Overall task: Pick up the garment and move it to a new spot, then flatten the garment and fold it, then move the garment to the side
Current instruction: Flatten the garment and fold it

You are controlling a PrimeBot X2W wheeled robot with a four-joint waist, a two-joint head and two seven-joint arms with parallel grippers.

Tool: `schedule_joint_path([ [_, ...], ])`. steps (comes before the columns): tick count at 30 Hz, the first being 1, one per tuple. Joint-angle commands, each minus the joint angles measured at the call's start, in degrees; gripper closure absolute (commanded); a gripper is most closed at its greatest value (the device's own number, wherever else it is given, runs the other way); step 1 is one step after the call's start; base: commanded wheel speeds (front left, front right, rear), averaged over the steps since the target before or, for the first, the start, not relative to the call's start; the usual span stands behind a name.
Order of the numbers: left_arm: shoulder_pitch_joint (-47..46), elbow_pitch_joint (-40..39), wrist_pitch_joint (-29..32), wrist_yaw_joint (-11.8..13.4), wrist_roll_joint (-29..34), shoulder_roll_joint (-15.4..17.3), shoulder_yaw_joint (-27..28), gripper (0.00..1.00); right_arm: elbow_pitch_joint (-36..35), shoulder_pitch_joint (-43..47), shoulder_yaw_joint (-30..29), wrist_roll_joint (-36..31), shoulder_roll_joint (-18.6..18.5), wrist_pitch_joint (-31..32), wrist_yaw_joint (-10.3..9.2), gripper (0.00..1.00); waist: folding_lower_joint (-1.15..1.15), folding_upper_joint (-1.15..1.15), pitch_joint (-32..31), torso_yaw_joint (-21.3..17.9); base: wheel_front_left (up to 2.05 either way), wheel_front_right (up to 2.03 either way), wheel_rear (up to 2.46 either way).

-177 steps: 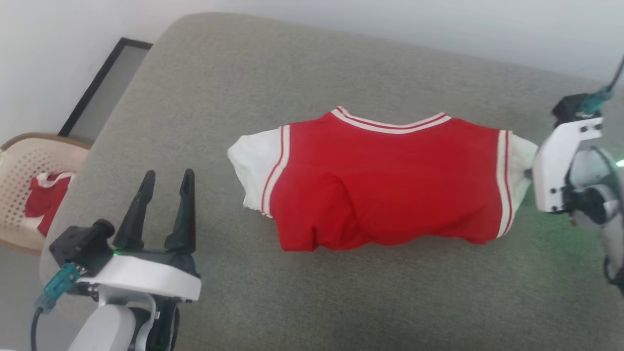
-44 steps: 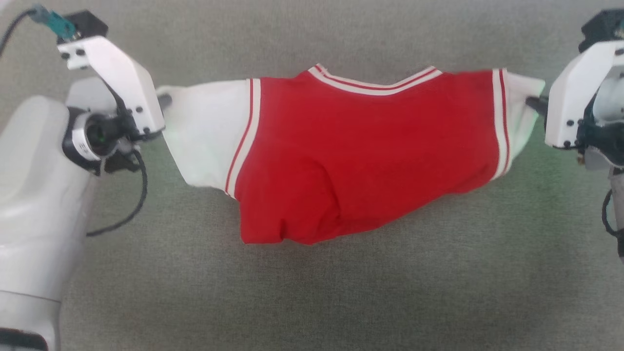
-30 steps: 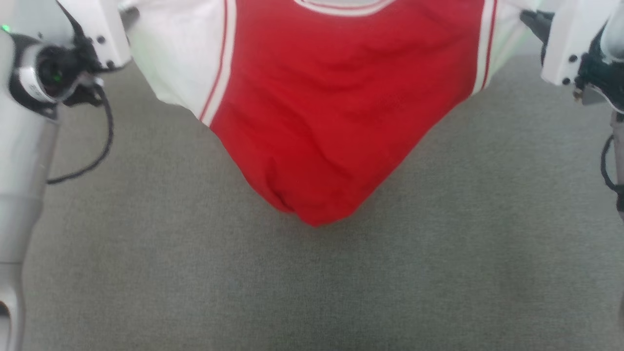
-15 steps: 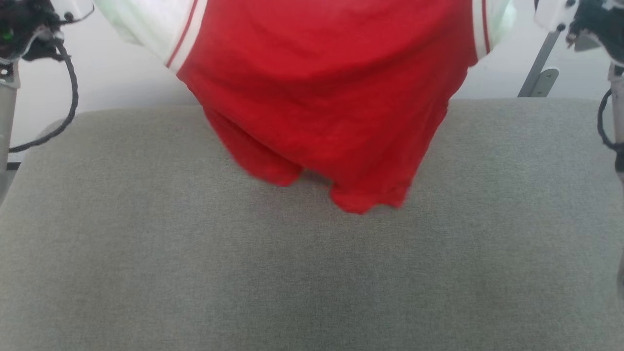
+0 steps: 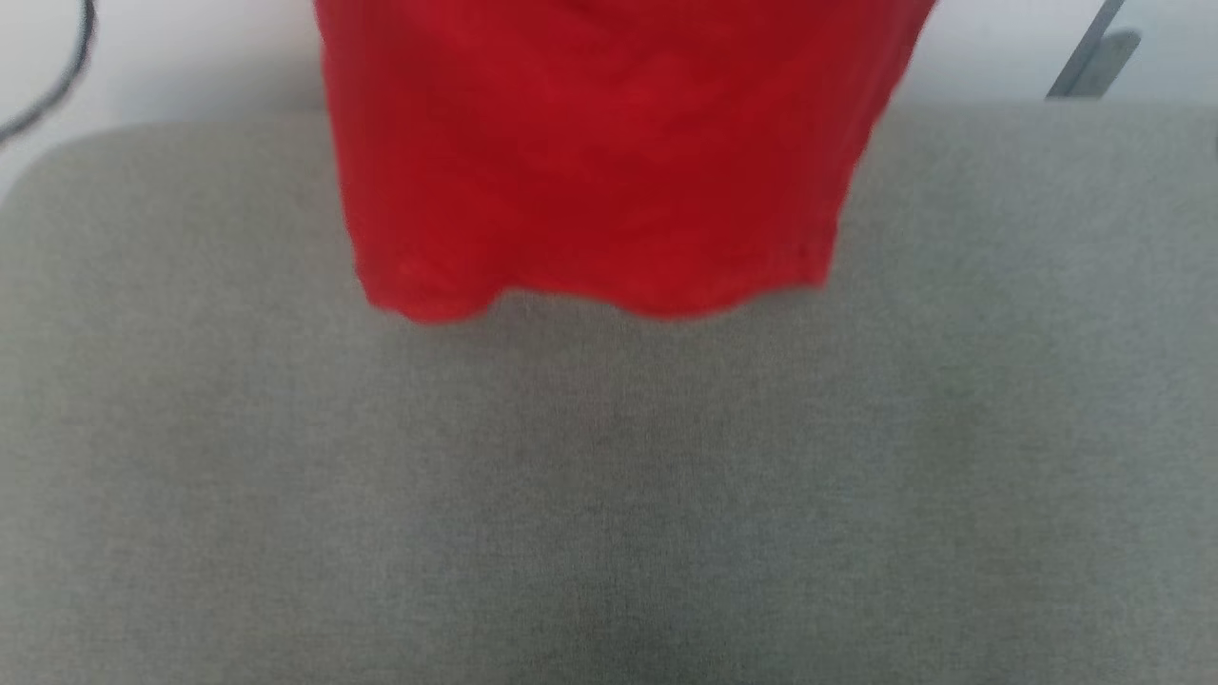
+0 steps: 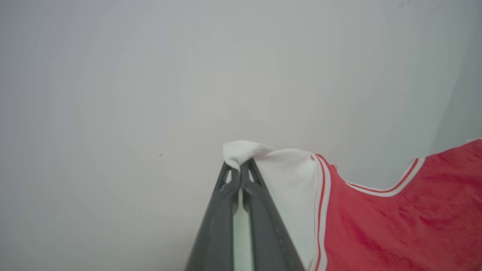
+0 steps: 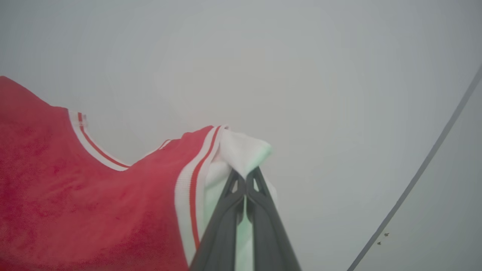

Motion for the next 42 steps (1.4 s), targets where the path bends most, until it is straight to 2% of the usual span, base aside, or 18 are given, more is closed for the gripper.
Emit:
schedule_joint_path([
  [1, -3.8, 1.2, -4.7, -1.0, 1.9, -0.5, 0.1, 1.00, 1.1, -3.3, 1.3, -1.9, -0.6, -5.3, -0.07, 1.00, 0.00, 0.00, 5.0, 0.0, 0.00, 0.00, 0.00],
  [3, -5.3, 2.2, -6.7, -1.3, 2.8, -0.8, -0.1, 1.00, 2.1, -4.7, 1.9, -2.6, -0.9, -7.6, -0.07, 1.00, 0.00, 0.00, 6.3, 0.1, 0.00, 0.00, 0.00],
  [11, -16.2, 8.2, -25.4, -4.7, 7.8, -3.4, -1.0, 1.00, 8.7, -15.3, 3.4, -10.9, -3.3, -28.6, -0.07, 1.00, 0.00, 0.00, 13.4, 0.9, 0.00, 0.00, 0.00],
  [14, -17.6, 10.8, -31.0, -5.8, 8.7, -4.4, -1.4, 1.00, 11.6, -17.1, 3.7, -13.3, -3.3, -31.8, -0.07, 1.00, 0.00, 0.00, 14.8, 1.5, 0.00, 0.00, 0.00],
  [18, -15.6, 14.8, -33.0, -7.1, 8.8, -5.4, -3.6, 1.00, 15.4, -16.3, 5.1, -13.3, -3.5, -33.1, -0.08, 1.00, 0.00, 0.00, 15.5, 2.2, 0.00, 0.00, 0.00],
  [24, -8.4, 18.6, -29.8, -7.9, 4.6, -6.2, -8.4, 1.00, 19.2, -9.8, 10.5, -7.3, -3.1, -32.1, -0.08, 1.00, 0.00, 0.00, 14.3, 3.3, 0.00, 0.00, 0.00],
  [25, -5.4, 18.8, -27.8, -7.8, 2.5, -5.8, -9.8, 1.00, 19.1, -6.9, 11.9, -3.4, -3.1, -30.6, -0.08, 1.00, 0.00, 0.00, 13.7, 3.7, 0.00, 0.00, 0.00],
  [28, -0.3, 18.3, -24.1, -7.8, -1.4, -5.0, -12.0, 1.00, 17.7, -1.6, 14.7, 2.8, -3.4, -27.0, -0.08, 1.00, 0.00, 0.00, 12.5, 4.1, 0.00, 0.00, 0.00],
  [33, 8.2, 15.1, -16.9, -7.8, -7.3, -2.7, -15.4, 1.00, 10.7, 8.0, 19.0, 12.9, -6.1, -20.9, -0.08, 1.00, 0.00, 0.00, 10.2, 4.0, 0.00, 0.00, 0.00],
  [38, 18.3, 11.1, -9.8, -7.8, -13.1, 0.1, -16.5, 1.00, 1.4, 17.2, 22.5, 19.2, -10.7, -15.8, -0.08, 1.00, 0.00, 0.00, 7.9, 3.8, 0.00, 0.00, 0.00],
  [42, 26.1, 6.1, -7.2, -7.4, -15.2, 3.0, -16.9, 1.00, -5.4, 24.8, 22.5, 23.4, -13.9, -12.8, -0.08, 1.00, 0.00, 0.00, 6.6, 3.3, 0.00, 0.00, 0.00],
])
